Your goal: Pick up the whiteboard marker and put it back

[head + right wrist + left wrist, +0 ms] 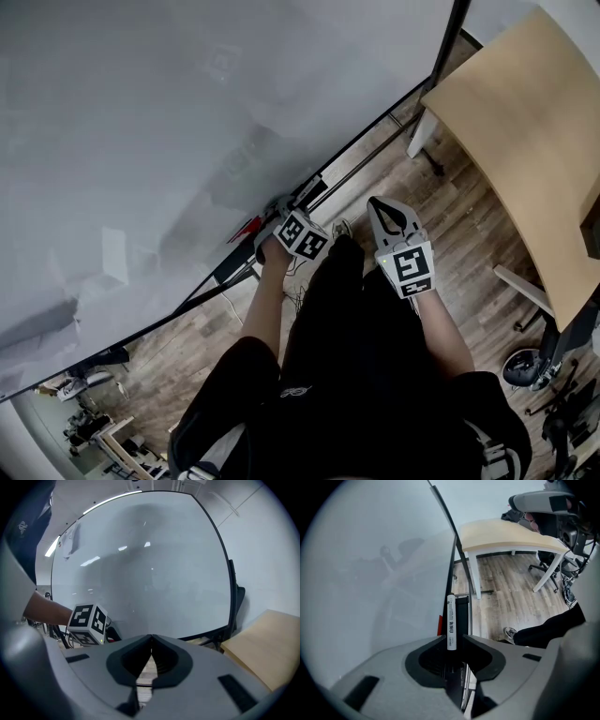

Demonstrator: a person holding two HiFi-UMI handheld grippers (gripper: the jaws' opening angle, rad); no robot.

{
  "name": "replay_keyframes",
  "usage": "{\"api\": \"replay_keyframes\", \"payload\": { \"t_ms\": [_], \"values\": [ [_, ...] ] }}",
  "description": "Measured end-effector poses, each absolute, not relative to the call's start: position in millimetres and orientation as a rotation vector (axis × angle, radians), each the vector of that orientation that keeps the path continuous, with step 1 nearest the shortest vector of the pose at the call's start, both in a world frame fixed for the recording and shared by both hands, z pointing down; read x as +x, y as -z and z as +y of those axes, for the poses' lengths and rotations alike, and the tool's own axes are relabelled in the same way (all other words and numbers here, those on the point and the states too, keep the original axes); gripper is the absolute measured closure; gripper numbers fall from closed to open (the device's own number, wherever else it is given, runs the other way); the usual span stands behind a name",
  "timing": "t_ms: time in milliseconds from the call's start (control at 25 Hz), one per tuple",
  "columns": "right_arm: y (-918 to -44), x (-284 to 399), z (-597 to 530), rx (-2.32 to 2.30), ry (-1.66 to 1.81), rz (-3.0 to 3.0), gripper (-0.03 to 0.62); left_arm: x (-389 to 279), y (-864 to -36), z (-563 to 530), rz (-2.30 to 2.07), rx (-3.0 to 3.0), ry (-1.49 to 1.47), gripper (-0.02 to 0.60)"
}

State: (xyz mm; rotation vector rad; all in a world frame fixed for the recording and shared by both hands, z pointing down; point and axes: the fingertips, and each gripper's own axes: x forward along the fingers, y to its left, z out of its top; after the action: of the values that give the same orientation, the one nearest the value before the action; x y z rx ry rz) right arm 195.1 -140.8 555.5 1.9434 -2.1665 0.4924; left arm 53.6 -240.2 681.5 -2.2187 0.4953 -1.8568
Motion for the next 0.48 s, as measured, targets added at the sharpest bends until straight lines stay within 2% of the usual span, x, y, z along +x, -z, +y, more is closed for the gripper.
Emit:
{"api": "replay_keyframes", "payload": {
  "t_ms": [240, 480],
  "values": [
    [-550, 183, -137, 1.894, -0.465, -2.216, 0.592, 52, -644, -238, 0.709, -2.339, 1.695, 0.485],
    [-545, 147, -127, 1.771, -0.437, -2.345, 0.592, 38, -597, -203, 1.073, -2.671, 1.332, 0.486]
  ]
}}
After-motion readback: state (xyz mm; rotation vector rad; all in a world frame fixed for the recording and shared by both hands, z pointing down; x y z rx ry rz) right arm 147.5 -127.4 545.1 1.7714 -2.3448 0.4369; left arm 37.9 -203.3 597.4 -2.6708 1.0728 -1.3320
